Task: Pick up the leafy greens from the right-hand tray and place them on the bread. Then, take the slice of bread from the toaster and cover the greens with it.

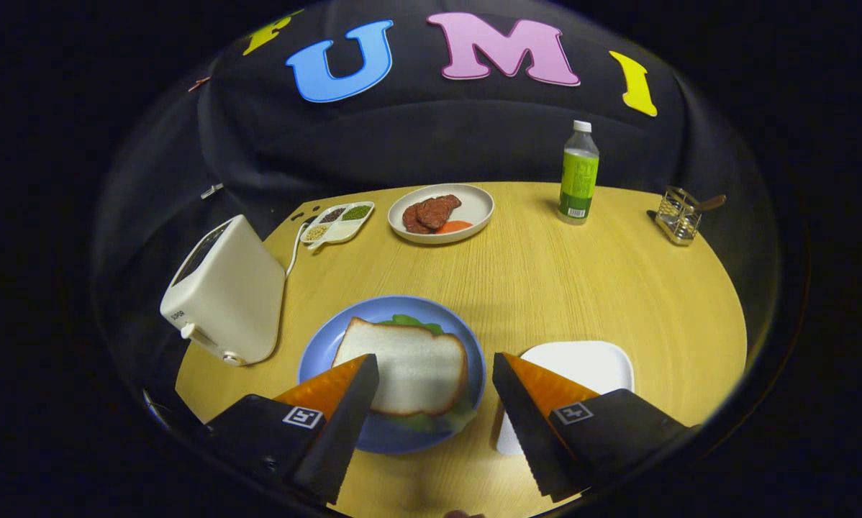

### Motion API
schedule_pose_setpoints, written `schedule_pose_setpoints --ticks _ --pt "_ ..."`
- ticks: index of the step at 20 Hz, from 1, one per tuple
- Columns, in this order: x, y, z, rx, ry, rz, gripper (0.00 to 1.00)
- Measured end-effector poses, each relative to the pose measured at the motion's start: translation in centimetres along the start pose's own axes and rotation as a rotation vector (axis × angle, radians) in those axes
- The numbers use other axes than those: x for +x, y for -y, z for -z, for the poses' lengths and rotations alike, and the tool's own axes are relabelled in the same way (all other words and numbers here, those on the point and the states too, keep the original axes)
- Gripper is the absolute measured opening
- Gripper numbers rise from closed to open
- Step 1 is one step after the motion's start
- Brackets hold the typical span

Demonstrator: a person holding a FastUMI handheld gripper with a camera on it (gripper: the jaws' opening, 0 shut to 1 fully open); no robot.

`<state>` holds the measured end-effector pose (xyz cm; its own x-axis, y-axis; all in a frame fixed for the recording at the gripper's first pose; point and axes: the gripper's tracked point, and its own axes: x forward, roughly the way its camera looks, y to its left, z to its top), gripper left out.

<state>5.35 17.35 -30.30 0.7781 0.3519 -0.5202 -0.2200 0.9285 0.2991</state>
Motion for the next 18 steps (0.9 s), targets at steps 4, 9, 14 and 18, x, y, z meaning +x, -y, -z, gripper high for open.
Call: schedule_pose_setpoints --ticks 4,9,14,18 --pt "-3.5 0.1 -2.6 -0.044 0.068 -0.003 0.99" --pt "-8.3 0.7 -8.2 -0.061 0.202 -0.006 0.99" --pt "-12.4 1.6 -13.7 -0.047 0.334 -0.004 0.99" --pt "-16.7 2.4 -17.3 -0.082 0.451 0.029 0.99"
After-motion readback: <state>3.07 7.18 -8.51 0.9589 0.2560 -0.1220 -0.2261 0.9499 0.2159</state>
